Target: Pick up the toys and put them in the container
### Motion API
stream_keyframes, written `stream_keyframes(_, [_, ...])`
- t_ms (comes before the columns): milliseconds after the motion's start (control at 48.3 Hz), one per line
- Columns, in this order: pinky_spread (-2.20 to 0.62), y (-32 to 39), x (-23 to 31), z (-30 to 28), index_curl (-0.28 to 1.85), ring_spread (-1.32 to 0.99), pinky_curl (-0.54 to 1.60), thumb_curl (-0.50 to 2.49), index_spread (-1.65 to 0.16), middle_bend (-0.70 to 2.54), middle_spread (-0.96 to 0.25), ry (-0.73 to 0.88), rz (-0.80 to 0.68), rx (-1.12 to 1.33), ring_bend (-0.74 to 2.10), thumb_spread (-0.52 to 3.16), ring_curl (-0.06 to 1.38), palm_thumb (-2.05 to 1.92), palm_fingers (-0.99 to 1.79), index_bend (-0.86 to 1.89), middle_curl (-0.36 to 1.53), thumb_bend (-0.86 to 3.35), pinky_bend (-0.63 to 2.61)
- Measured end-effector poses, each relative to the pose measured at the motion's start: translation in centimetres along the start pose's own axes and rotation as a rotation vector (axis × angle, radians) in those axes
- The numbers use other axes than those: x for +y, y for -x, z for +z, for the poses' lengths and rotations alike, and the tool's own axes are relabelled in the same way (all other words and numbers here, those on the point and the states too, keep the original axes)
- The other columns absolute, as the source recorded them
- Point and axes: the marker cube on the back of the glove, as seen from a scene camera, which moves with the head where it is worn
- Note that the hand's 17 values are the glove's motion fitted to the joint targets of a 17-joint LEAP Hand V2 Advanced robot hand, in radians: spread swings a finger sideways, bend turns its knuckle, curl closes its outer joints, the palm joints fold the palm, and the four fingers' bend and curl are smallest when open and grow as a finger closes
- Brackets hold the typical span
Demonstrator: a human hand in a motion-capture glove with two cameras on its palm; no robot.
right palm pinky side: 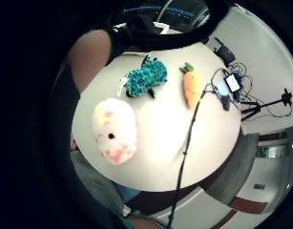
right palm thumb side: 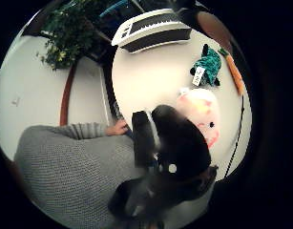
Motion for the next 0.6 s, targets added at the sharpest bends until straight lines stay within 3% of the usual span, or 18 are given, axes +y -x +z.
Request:
stream_keyframes(186, [0.02, -0.5, 0.2, 8.5, 0.33, -0.24, 0.31, 0.14, -0.34, 0.17, -0.20, 0.160, 0.087, 0.064, 0.37, 1.45, 0.19, -0.03, 0.15, 0.17, 0.24, -0.02, 0.61])
stream_keyframes(269, [0.02, 0.8, 1.7, 13.1, 0.33, -0.23, 0.34, 0.16, -0.35, 0.15, -0.20, 0.260, 0.047, 0.097, 0.37, 1.44, 0.19, -0.02, 0.12, 0.16, 0.24, -0.01, 0.70])
stream_keyframes(331, [0.02, 1.0, 2.0, 13.2, 0.32, -0.19, 0.40, 0.18, -0.36, 0.10, -0.18, 0.242, 0.026, 0.097, 0.32, 1.42, 0.20, 0.01, -0.03, 0.11, 0.22, -0.01, 0.90])
stream_keyframes(477, [0.01, 0.8, 1.7, 13.1, 0.30, -0.16, 0.42, 0.22, -0.38, 0.14, -0.17, 0.247, 0.037, 0.088, 0.34, 1.40, 0.20, 0.04, 0.02, 0.16, 0.21, 0.00, 1.04])
stream_keyframes(601, [-0.06, 0.5, 1.0, 12.8, 0.32, -0.22, 0.39, 0.26, -0.41, 0.21, -0.19, 0.138, 0.055, 0.084, 0.47, 1.45, 0.22, 0.15, 0.30, 0.23, 0.23, 0.05, 0.98])
